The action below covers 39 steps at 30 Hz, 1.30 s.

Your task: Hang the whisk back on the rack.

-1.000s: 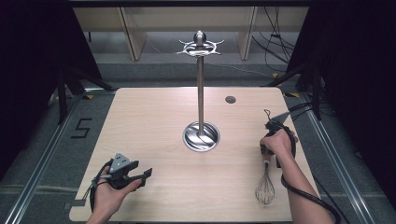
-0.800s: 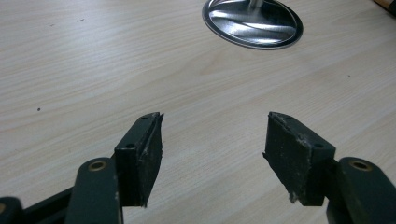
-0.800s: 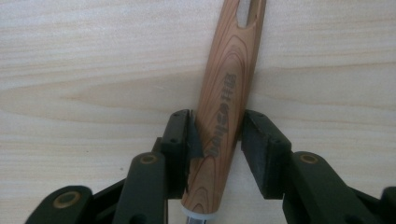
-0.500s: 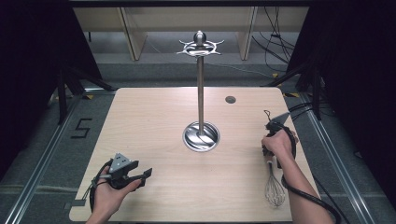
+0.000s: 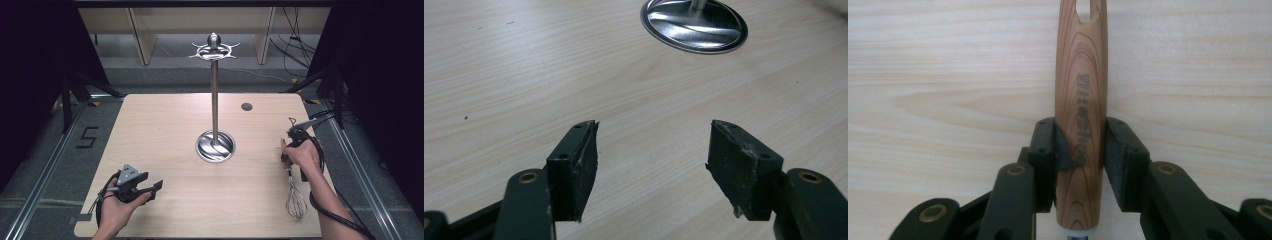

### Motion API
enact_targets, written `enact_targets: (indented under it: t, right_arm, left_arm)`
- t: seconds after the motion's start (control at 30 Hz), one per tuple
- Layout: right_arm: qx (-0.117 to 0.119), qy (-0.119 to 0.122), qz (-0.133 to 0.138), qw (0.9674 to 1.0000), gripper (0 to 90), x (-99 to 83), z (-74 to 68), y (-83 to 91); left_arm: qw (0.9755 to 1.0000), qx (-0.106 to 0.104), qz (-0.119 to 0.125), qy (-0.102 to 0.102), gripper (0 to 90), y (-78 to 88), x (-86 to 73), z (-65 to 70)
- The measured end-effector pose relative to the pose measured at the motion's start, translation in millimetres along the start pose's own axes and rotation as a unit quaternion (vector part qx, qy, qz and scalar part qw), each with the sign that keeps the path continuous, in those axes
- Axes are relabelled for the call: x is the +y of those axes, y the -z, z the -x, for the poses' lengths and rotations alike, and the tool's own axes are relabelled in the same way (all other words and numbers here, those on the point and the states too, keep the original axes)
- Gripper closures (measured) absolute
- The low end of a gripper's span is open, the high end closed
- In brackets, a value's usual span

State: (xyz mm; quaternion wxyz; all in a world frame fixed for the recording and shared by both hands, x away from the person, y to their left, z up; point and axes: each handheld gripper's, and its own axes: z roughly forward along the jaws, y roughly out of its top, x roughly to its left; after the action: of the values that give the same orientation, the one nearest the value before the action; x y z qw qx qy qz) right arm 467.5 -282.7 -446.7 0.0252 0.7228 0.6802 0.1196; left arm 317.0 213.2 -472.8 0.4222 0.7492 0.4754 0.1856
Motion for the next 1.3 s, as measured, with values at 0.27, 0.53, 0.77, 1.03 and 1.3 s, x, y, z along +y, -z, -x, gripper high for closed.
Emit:
enact_targets:
  t: [0.27, 0.53, 0.77, 1.03, 1.3]
  right_arm:
    - [0.062, 0.075, 0.078, 0.9922, 68.8, -19.1, -3.8, 26.3]
    - [0.092, 0.115, 0.131, 0.9804, 68.8, -36.8, -9.5, 42.9]
    - [0.113, 0.168, 0.164, 0.9654, 68.8, -44.9, -8.8, 54.6]
    - [0.148, 0.221, 0.234, 0.9351, 68.8, -58.9, -15.4, 67.8]
    - [0.153, 0.26, 0.257, 0.918, 68.9, -65.2, -17.0, 80.5]
  left_arm:
    - [1.0, 0.001, 0.0, 0.001, 35.7, 0.5, -0.1, 0.1]
    - [1.0, -0.003, 0.0, -0.004, 35.6, 0.3, -0.1, -0.2]
    - [1.0, -0.001, 0.001, 0.002, 35.6, 0.2, -0.5, 0.3]
    - [1.0, 0.0, 0.002, 0.002, 35.6, 0.2, -0.5, 0.4]
    - [1.0, 0.004, -0.001, 0.001, 35.6, 0.7, -0.5, 1.0]
